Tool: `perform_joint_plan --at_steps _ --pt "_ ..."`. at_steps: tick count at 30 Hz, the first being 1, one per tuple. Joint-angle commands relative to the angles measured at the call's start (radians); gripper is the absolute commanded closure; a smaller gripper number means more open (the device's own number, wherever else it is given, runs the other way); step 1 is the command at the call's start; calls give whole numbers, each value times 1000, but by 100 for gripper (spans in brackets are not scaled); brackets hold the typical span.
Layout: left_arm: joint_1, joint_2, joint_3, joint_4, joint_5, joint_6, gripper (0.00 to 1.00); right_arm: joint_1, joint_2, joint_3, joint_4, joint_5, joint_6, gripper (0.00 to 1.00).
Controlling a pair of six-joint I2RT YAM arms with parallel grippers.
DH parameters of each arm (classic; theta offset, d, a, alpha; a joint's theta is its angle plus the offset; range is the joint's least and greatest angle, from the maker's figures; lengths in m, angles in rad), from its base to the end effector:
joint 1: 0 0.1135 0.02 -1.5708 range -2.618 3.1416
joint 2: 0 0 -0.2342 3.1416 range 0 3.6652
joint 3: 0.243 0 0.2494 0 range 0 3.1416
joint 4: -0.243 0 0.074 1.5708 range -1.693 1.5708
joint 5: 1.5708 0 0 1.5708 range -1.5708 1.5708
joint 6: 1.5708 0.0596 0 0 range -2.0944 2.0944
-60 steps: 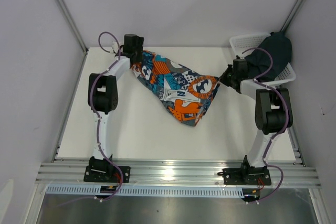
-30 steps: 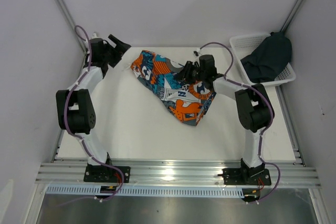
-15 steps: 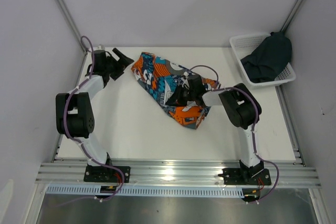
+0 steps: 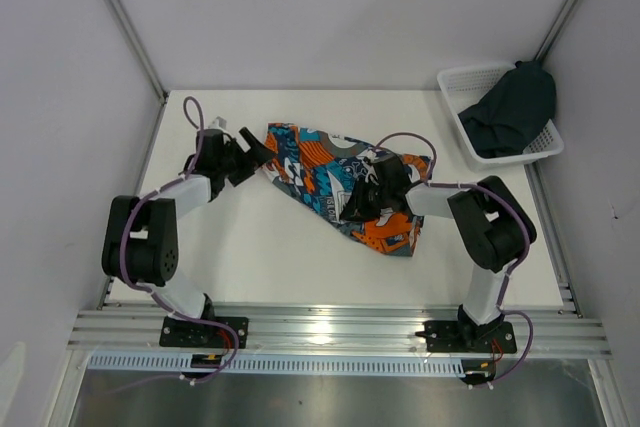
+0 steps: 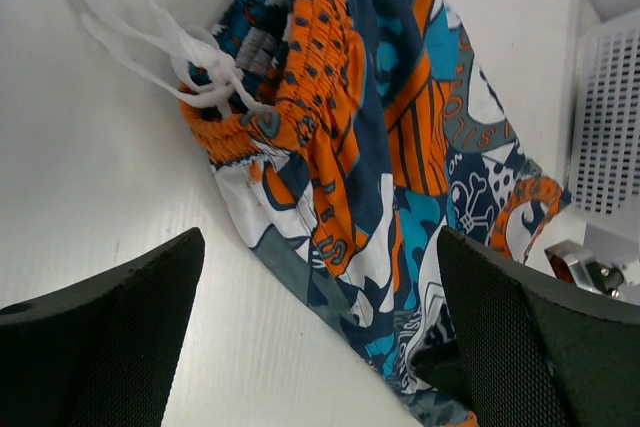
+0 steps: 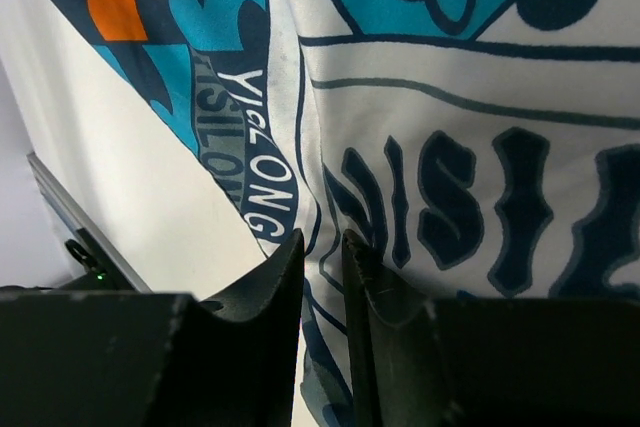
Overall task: Fold and stack the shorts
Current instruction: Fold the shorts
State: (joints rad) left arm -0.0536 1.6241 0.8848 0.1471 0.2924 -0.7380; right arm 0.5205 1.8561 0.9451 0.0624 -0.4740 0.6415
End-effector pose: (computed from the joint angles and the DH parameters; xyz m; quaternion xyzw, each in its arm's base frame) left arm 0.3591 -0.0365 0.1554 -0.2285 0.8456 -0.2979 0.3795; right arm 0.3037 0.2055 0.0884 -0.0278 0.9127 0.3721 0.1665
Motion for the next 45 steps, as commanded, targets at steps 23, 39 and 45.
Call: perform_joint_plan --at_steps 23,39,45 --pt "-23 169 -7 285 -102 -122 1 -5 -51 24 -101 44 -63 74" --pt "-46 275 -9 408 -130 -179 29 -7 -55 17 -93 44 -59 75" --pt "-52 281 -33 479 -122 -210 59 -7 -63 3 -90 49 -55 75"
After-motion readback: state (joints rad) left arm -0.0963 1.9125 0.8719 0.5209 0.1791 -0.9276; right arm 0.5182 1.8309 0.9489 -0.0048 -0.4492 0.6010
